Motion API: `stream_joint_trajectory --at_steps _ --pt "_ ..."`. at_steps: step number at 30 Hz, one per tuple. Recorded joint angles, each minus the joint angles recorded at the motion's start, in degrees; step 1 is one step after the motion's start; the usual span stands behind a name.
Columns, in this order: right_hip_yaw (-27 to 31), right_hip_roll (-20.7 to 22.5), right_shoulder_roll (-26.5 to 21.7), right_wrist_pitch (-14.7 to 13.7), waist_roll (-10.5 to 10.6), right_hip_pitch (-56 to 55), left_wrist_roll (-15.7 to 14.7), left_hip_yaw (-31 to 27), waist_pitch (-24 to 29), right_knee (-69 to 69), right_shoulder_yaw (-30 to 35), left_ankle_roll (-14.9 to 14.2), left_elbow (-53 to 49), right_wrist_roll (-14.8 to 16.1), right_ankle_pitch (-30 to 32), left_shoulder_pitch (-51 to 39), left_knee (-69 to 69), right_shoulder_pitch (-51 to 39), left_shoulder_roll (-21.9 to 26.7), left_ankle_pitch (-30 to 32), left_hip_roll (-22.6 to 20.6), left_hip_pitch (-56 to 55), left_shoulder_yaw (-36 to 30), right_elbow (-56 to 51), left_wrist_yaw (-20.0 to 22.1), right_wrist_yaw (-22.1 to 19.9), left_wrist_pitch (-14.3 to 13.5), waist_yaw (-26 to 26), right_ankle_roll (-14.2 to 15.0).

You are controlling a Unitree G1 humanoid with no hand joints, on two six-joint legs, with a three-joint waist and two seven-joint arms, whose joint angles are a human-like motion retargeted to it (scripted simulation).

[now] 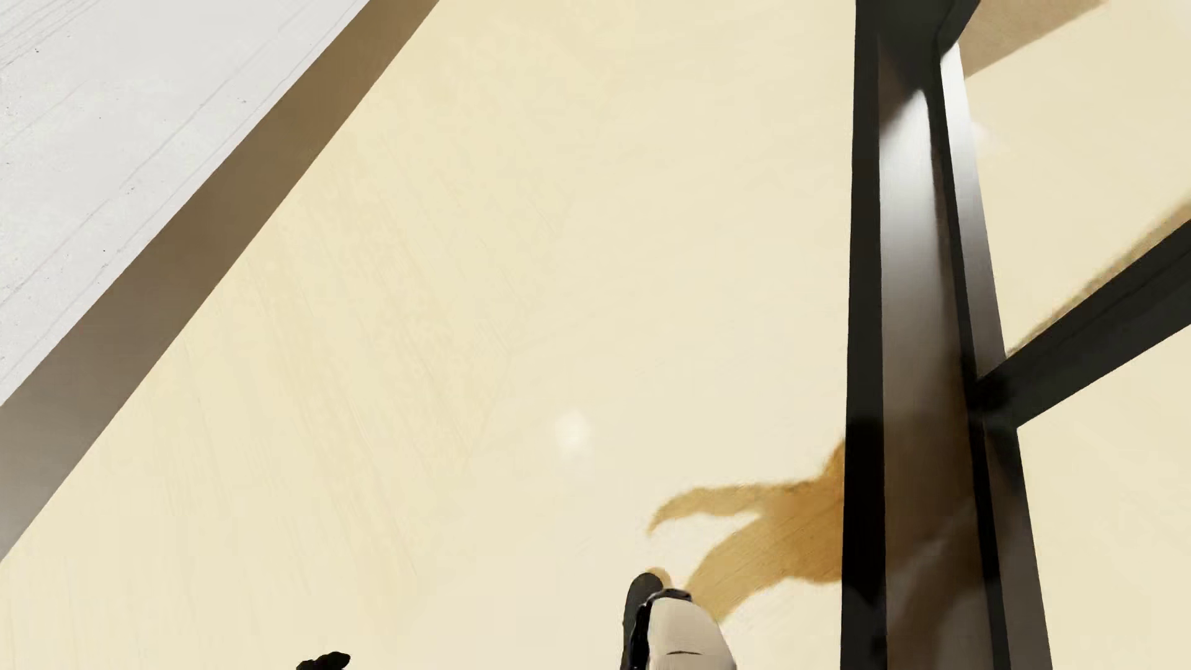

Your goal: Walk to table

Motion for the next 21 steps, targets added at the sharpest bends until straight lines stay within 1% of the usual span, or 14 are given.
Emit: stream_joint_trajectory --at_steps 2,3,4,5,7,9,10,11,12,14,16,17,19,21 --pt "8.91 10.53 -0.39 -1.62 -0.11 0.79 -0.62 -1.02 0.15 -22.69 0.16 0.04 0.29 -3.94 -0.36 -1.43 -3.53 1.04 -0.24 -0.35 0.9 5.78 -0.43 1.2 1.77 6.11 0.16 -0.42 6.96" --pt "10.4 13.59 -0.61 -2.02 -0.12 0.91 -1.12 -0.59 0.28 -25.3 -0.77 0.34 1.06 -5.55 -1.75 -1.86 -3.69 0.99 -0.85 -0.52 1.23 8.33 -0.68 0.85 1.68 8.18 0.47 -0.42 8.55" --pt "9.7 15.64 -0.63 -1.95 -0.02 0.89 -1.17 0.32 0.4 -22.5 -2.44 0.68 2.09 -6.63 -0.36 -2.07 -2.62 0.74 -1.51 -0.11 1.44 10.63 -1.39 -0.17 1.06 8.51 0.78 -0.45 7.56" --pt "10.06 17.32 -0.25 -1.43 0.34 1.03 -0.25 1.14 0.5 -17.96 -4.86 0.72 3.13 -6.9 3.05 -2.02 -0.59 0.44 -2.11 1.7 1.75 12.58 -2.95 -1.78 -0.13 7.05 0.99 -0.79 3.58" --pt "8.81 17.0 2.28 1.53 1.88 2.08 3.77 1.79 0.76 -9.62 -12.09 -1.59 4.19 -3.69 7.43 -2.24 8.72 -0.32 -3.68 10.43 2.71 12.6 -7.44 -5.96 -2.42 0.1 0.68 -1.82 -2.77" --pt "5.58 14.52 5.39 5.05 4.07 3.78 6.83 3.29 1.05 -3.01 -18.76 -12.51 2.81 3.18 0.99 -2.62 28.71 -3.33 -6.12 21.54 5.61 4.88 -9.6 -7.36 -1.69 -6.8 0.74 -2.15 -6.5" --pt "4.02 13.46 5.72 6.83 5.19 6.32 6.67 5.52 1.06 -2.88 -19.91 -13.63 0.81 5.4 -1.62 -2.43 38.62 -6.26 -7.2 25.4 9.06 -0.53 -9.73 -6.01 -0.92 -7.58 -0.1 -1.89 -6.64" --pt "2.61 12.76 4.69 8.06 6.3 9.42 5.64 7.97 0.98 -3.85 -18.65 -11.98 -1.83 5.16 -3.58 -1.91 46.36 -9.96 -7.68 24.36 13.37 -6.05 -9.98 -3.49 -0.51 -6.05 -1.8 -1.25 -6.49" --pt "1.43 12.44 2.36 7.64 7.31 12.71 4.07 9.91 0.83 -5.31 -14.74 -9.79 -4.77 1.94 -5.17 -1.12 51.64 -14.1 -7.47 21.3 17.32 -11.4 -10.48 -0.53 -0.63 -2.71 -4.11 -0.28 -6.17" --pt "-0.09 12.63 -3.63 1.63 8.76 19.63 -0.45 12.63 0.29 -8.97 -3.93 -6.53 -10.2 -8.94 -7.76 0.74 54.22 -22.47 -5.67 19.84 22.57 -20.63 -11.16 2.55 -1.83 2.11 -8.22 2.17 -5.7" --pt "-1.23 13.46 -8.03 -3.48 9.48 26.16 -3.38 14.26 -0.44 -12.45 2.37 -5.99 -14.96 -16.04 -10.43 2.22 46.66 -30.73 -3.19 18.81 23.55 -27.71 -11.67 1.58 -2.38 0.48 -9.18 4.46 -5.14" --pt "-1.84 13.99 -9.04 -3.64 9.71 29.16 -4.08 14.8 -0.84 -14.0 2.87 -6.1 -16.59 -16.39 -11.86 2.55 39.12 -34.66 -2.14 18.62 22.85 -30.08 -11.59 0.6 -2.05 -1.3 -8.64 5.31 -4.85" --pt "-2.91 15.23 -9.27 -1.98 10.11 34.46 -5.25 14.45 -1.61 -16.15 0.14 -7.78 -17.43 -11.36 -15.0 2.78 16.2 -41.46 -1.72 20.5 19.33 -31.44 -9.97 -1.68 -0.48 -4.97 -5.98 6.34 -4.26" --pt "-3.69 16.76 -7.69 0.51 10.41 39.75 -7.15 13.51 -2.18 -17.98 -4.41 -10.79 -14.5 -3.01 -18.02 3.01 -8.43 -45.91 -3.47 21.13 15.38 -29.97 -6.67 -4.92 2.24 -8.24 -1.53 6.42 -3.45"
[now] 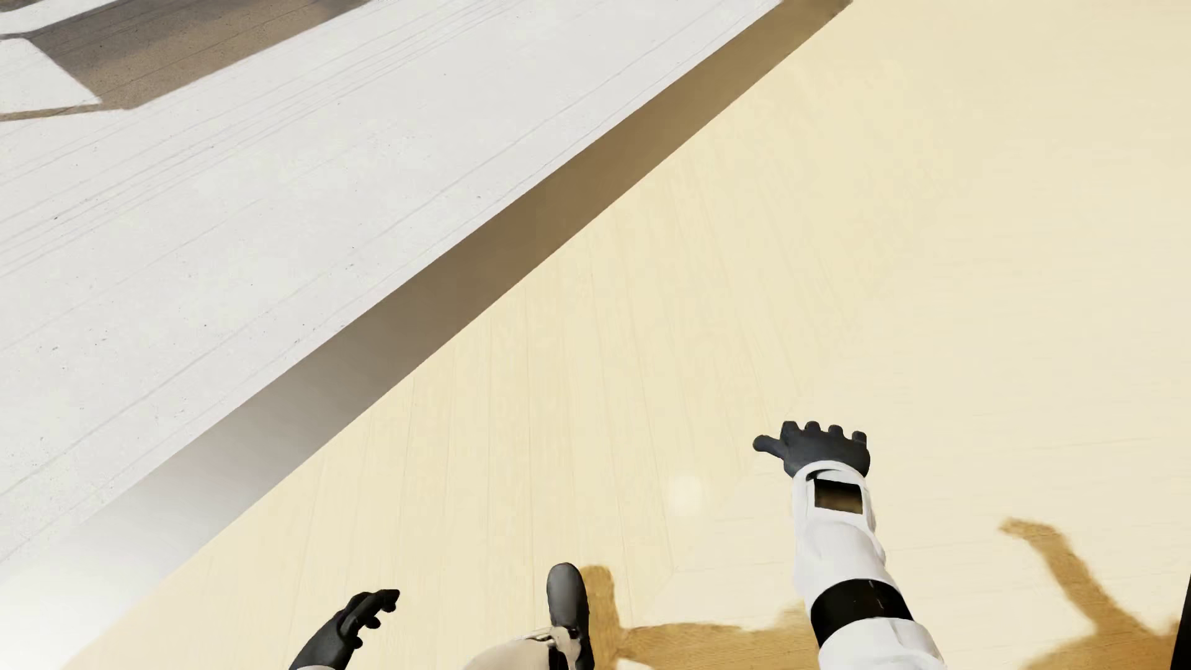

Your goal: Walk to table

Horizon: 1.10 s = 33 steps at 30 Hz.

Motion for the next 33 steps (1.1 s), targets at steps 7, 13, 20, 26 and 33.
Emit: stream_joint_trajectory --at_steps 7,13,20,26,33 --pt "1.44 -3.75 2.82 -3.58 -3.33 9.49 6.67 15.05 -0.59 21.95 3.04 15.12 20.53 10.38 11.29 4.59 20.44 9.64 -3.88 -6.89 3.64 2.92 1.88 -7.71 -6.94 -0.02 7.94 0.13 7.83" --pt "11.64 -11.57 7.66 6.17 -8.44 -21.55 11.11 9.84 -0.15 64.66 -3.51 11.89 21.98 3.62 17.24 5.52 16.71 29.87 -8.07 -17.16 -6.71 18.93 5.72 6.05 -6.82 7.68 5.15 -1.0 5.68" --pt "1.72 -17.63 13.93 -3.91 -9.45 -35.36 7.18 -10.35 1.29 5.09 -0.98 8.77 13.65 -4.42 18.51 -6.98 8.21 47.35 -5.3 -22.48 -12.94 34.2 0.92 9.04 -1.48 17.06 -4.38 -6.37 4.41" --pt "6.17 -9.92 13.11 0.33 -7.64 -36.18 8.55 -12.08 3.07 8.79 -6.6 8.14 23.36 -8.99 22.96 -12.15 15.57 38.05 -3.97 -14.65 -10.34 44.25 -7.7 3.1 -3.89 8.81 2.19 -7.76 1.13" --pt "-1.48 -6.24 4.76 0.32 -1.35 -16.67 17.03 -2.01 2.52 9.62 -2.26 6.44 17.61 -9.85 9.5 -10.53 63.24 13.65 -2.18 -1.56 11.8 16.06 -14.15 7.79 -8.0 5.86 0.05 -5.01 -0.94"
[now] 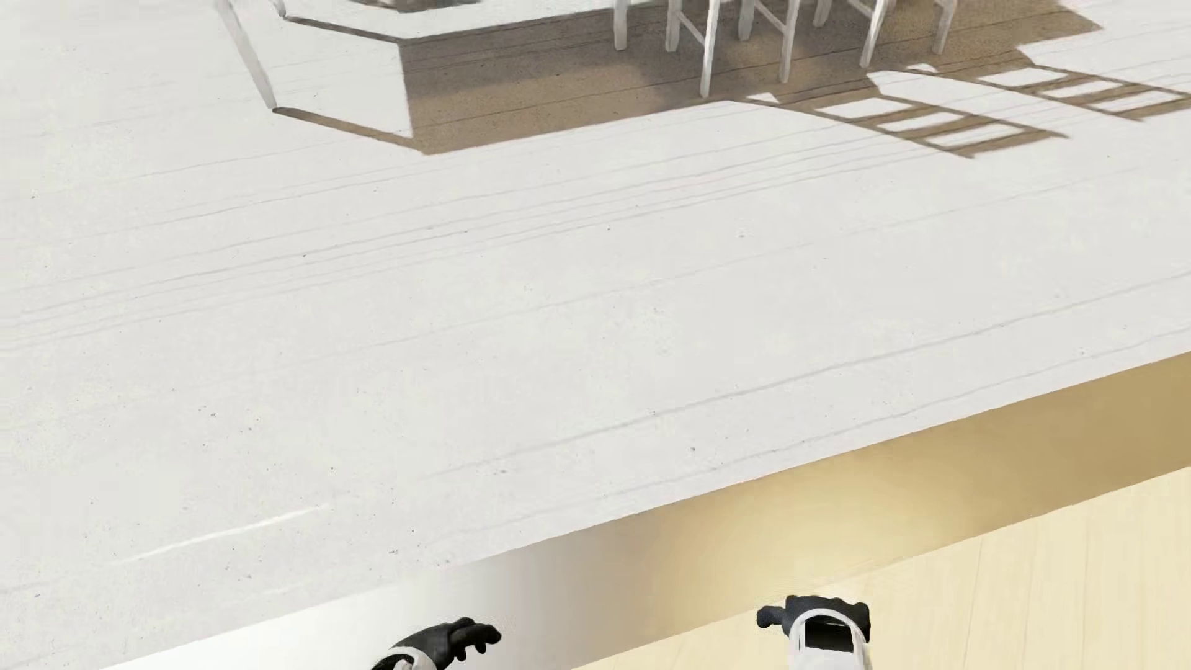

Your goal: Walk to table

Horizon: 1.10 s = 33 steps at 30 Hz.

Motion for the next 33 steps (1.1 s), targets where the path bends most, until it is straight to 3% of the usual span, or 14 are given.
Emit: stream_joint_trajectory --at_steps 2,4,6,8,10,13,16,18,20,22,25,27,30,33 --pt "1.06 2.31 -2.34 -2.27 0.53 6.36 -8.73 2.23 -0.48 -3.06 3.79 1.21 -8.33 -0.55 -2.52 3.78 -4.44 -6.42 -0.8 -0.4 0.76 -6.96 6.36 -2.17 4.16 -1.53 -3.64 2.79 0.38" --pt "2.39 3.98 -2.97 -3.36 0.39 11.46 -20.05 2.93 -0.63 -4.62 5.1 -0.37 -14.38 4.61 -5.73 6.69 -17.85 -11.72 -1.45 -1.12 -2.11 -12.24 11.55 -6.19 5.54 -4.23 -5.1 4.56 0.87" --pt "3.51 5.39 -2.93 -3.92 0.07 16.2 -23.83 2.13 -0.58 -6.37 5.97 -3.2 -17.3 12.07 -8.8 9.16 -41.68 -15.15 -0.59 0.56 -5.99 -13.44 13.19 -10.93 7.78 -7.02 -3.94 5.04 1.38" --pt "4.61 6.63 -2.57 -4.06 -0.29 20.61 -21.18 2.0 -0.63 -8.09 7.14 -5.86 -15.0 17.86 -11.24 10.2 -64.16 -16.0 0.05 0.88 -8.59 -13.33 14.18 -16.27 8.59 -8.34 -0.54 4.66 1.97" --pt "4.33 7.07 -2.25 -3.86 -0.63 25.1 -17.29 7.93 -0.58 -8.06 8.12 -6.68 -7.89 20.33 -12.17 9.76 -64.54 -12.71 -0.22 -0.85 -8.28 -15.64 15.67 -21.15 6.58 -8.65 4.22 3.67 3.2" --pt "5.27 4.66 -0.36 -2.15 -2.02 30.79 -11.72 10.55 -0.96 -2.63 8.75 5.32 2.86 20.5 -6.33 10.38 -50.71 -3.07 -1.27 2.97 -7.29 -15.27 17.22 -21.58 1.68 -8.35 10.33 3.78 4.81" --pt "7.77 -2.88 2.6 6.06 -4.84 22.94 -7.78 13.75 -1.04 23.79 6.18 5.58 3.72 19.62 7.88 16.36 -41.13 4.85 -4.16 -5.73 -8.39 -11.06 17.66 -6.73 2.4 -3.89 6.65 4.37 8.96" --pt "11.21 -7.01 3.02 10.67 -6.88 10.73 -9.21 15.13 -0.99 43.87 9.43 4.59 3.79 13.65 12.74 17.69 -42.27 9.18 -6.11 -9.74 -11.77 -5.73 20.44 5.56 2.51 6.13 5.59 4.14 7.63" --pt "13.97 -7.21 0.97 0.27 -8.17 -0.82 -7.33 13.57 -1.1 53.58 18.36 3.61 4.94 3.47 8.29 15.19 -45.2 16.46 -5.13 -12.18 -15.41 -0.42 19.89 7.53 1.48 12.6 4.95 3.19 5.97" --pt "14.68 -7.75 3.03 -4.82 -8.69 -10.0 -3.55 9.75 -1.37 52.45 11.59 2.73 6.19 6.33 7.68 10.94 -48.37 26.72 -3.66 -14.25 -18.7 4.68 17.15 2.56 1.31 8.72 3.54 1.44 4.98" --pt "7.44 -14.17 10.37 -0.68 -9.13 -16.97 -2.21 3.06 -1.81 30.87 -4.83 1.36 4.46 17.78 5.76 4.22 -52.39 36.32 -2.18 -17.56 -22.03 11.97 13.95 -2.09 1.84 7.34 0.9 -1.67 0.79" --pt "1.82 -13.3 9.7 -1.06 -9.39 -16.39 -4.19 -0.19 -2.14 4.25 -2.6 0.7 1.65 12.3 8.72 0.69 -55.81 36.23 -1.57 -19.2 -23.48 16.84 13.16 -2.61 3.3 7.48 -1.01 -3.07 1.67" --pt "11.83 -3.01 5.24 -3.74 -8.68 -18.57 -8.84 -0.91 -2.46 -17.01 1.06 -0.2 -2.96 1.0 6.96 -0.66 -58.67 31.03 -0.95 -21.03 -23.98 23.82 12.84 -3.57 6.46 9.08 -3.44 -3.26 12.07" --pt "10.94 1.37 6.0 -0.73 -7.3 -20.1 -12.0 1.39 -2.53 -5.6 -7.14 -1.16 -5.03 5.04 14.86 2.24 -53.78 24.88 -0.12 -17.06 -22.5 28.57 12.57 -9.42 7.15 2.53 -2.76 -2.86 0.1"
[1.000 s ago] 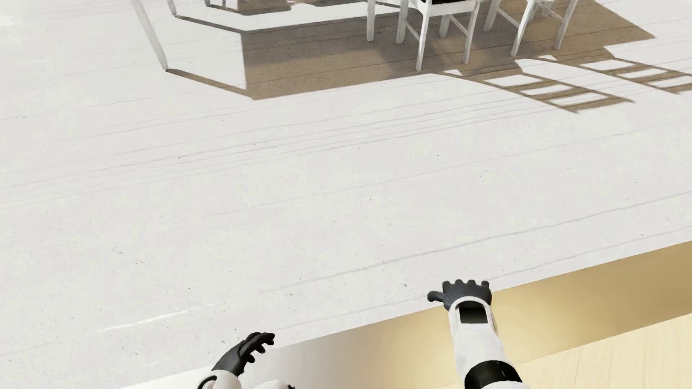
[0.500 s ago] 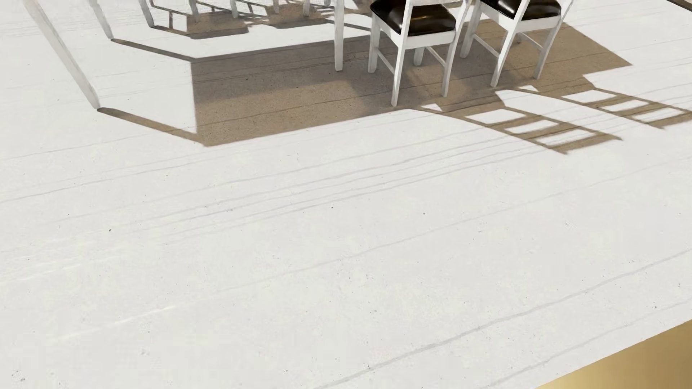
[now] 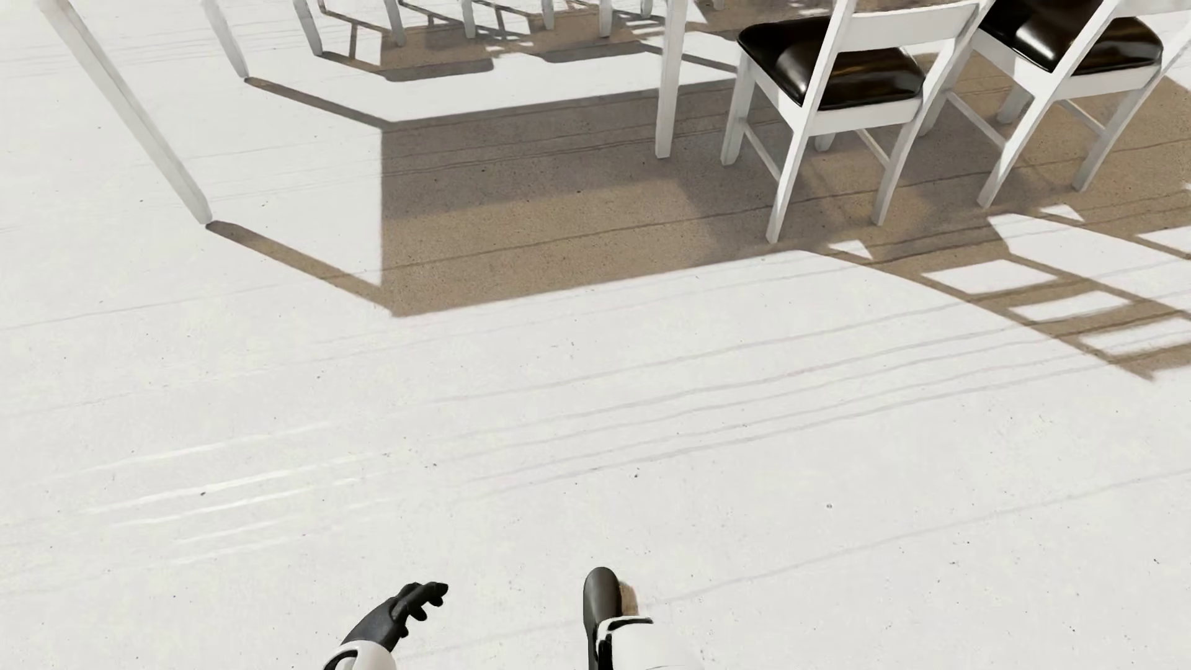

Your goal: Walk to table

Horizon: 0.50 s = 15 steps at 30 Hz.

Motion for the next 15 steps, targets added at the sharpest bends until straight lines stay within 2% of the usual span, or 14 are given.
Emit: stream_joint_trajectory --at_steps 1,2,3,4,5,6,7,8,9,10,11,12,13,15 --pt "-0.74 0.27 1.68 1.19 0.85 0.79 0.19 -0.46 0.0 3.72 -3.68 -0.47 0.75 4.69 1.15 0.85 4.76 -1.09 0.38 4.23 1.49 -0.07 -0.85 -3.11 -0.78 -4.19 1.11 -0.29 -2.22" --pt "-2.16 0.36 3.48 2.1 1.89 1.56 0.84 -1.22 0.08 7.71 -6.93 -1.68 2.07 10.55 -1.59 1.54 12.41 -2.32 0.76 9.59 3.58 -1.84 -1.75 -5.63 -1.98 -8.28 2.68 -0.61 -3.98" --pt "-3.52 0.49 4.86 2.93 2.99 3.03 1.99 -2.04 0.18 10.79 -9.25 -3.85 3.41 16.55 -5.37 2.22 22.64 -4.2 1.12 14.86 6.08 -5.26 -2.73 -6.72 -3.52 -11.27 4.59 -0.8 -4.18" --pt "-4.74 0.75 5.4 3.92 4.01 5.36 3.43 -2.7 0.21 12.05 -10.62 -5.47 4.33 21.41 -8.42 3.03 33.2 -6.53 1.51 19.7 8.93 -9.88 -3.75 -6.12 -5.22 -12.84 6.27 -0.7 -4.24" --pt "-5.68 1.26 5.02 5.09 4.89 8.19 4.67 -2.99 0.18 12.05 -10.92 -4.86 4.77 23.95 -10.77 3.89 42.09 -8.9 1.86 21.66 12.02 -14.92 -4.35 -4.15 -6.7 -12.77 7.13 -0.3 -4.12" --pt "-6.26 1.91 4.13 7.04 5.64 11.38 5.28 -3.06 0.13 11.14 -9.63 -3.69 4.49 23.71 -12.59 4.97 48.55 -11.83 1.9 19.32 14.99 -19.97 -4.28 -1.46 -7.54 -11.41 7.09 0.39 -3.95" --pt "-6.47 2.67 3.02 8.6 6.22 14.82 4.98 -3.06 0.07 9.49 -6.76 -2.34 3.6 21.34 -13.95 6.24 52.48 -14.93 1.72 17.28 17.55 -24.9 -3.38 1.37 -7.64 -9.69 6.53 1.33 -3.78" --pt "-6.3 3.54 1.79 8.8 6.63 18.22 3.74 -2.79 -0.03 7.57 -2.43 -1.48 2.26 17.54 -15.06 7.64 53.75 -17.79 1.53 17.11 19.72 -29.43 -1.65 3.9 -7.12 -7.82 5.87 2.41 -3.61" --pt "-5.78 4.43 0.47 7.32 6.89 21.34 1.81 -2.23 -0.17 5.83 2.94 -0.93 0.68 12.91 -16.14 9.17 52.34 -20.41 1.25 17.03 21.17 -33.44 0.66 5.72 -6.16 -6.06 5.26 3.57 -3.46" --pt "-4.99 5.24 -0.9 4.58 7.02 24.0 -0.33 -1.62 -0.34 4.6 8.37 -0.75 -0.85 8.31 -17.37 10.62 48.35 -22.84 0.89 16.35 21.66 -36.92 3.16 6.32 -5.06 -4.99 4.79 4.7 -3.35" --pt "-4.04 5.94 -2.11 1.51 7.04 26.26 -2.33 -1.03 -0.52 3.81 13.05 -1.1 -2.08 4.5 -18.79 11.86 41.72 -25.08 0.45 15.74 21.49 -39.64 5.6 5.76 -3.88 -4.66 4.63 5.68 -3.27" --pt "-3.06 6.53 -2.7 -1.06 7.0 28.31 -3.92 -0.6 -0.72 3.15 16.37 -1.81 -2.92 2.27 -20.29 13.0 32.16 -27.07 -0.13 15.95 20.77 -41.28 7.8 4.52 -2.51 -4.97 4.88 6.45 -3.19" --pt "-2.11 7.07 -2.59 -2.71 6.9 30.44 -5.06 -0.62 -0.98 2.13 18.1 -2.72 -3.11 1.97 -21.69 13.9 19.62 -28.59 -0.81 16.93 19.55 -41.66 9.64 2.87 -0.95 -5.72 5.49 6.96 -3.06" --pt "-0.4 8.09 -1.18 -4.31 6.59 35.53 -5.82 -2.11 -1.55 -1.48 18.68 -5.93 -1.07 5.45 -23.89 14.94 -7.23 -29.6 -1.95 18.9 16.79 -40.31 11.68 -0.69 0.49 -6.94 7.39 7.21 -2.7"
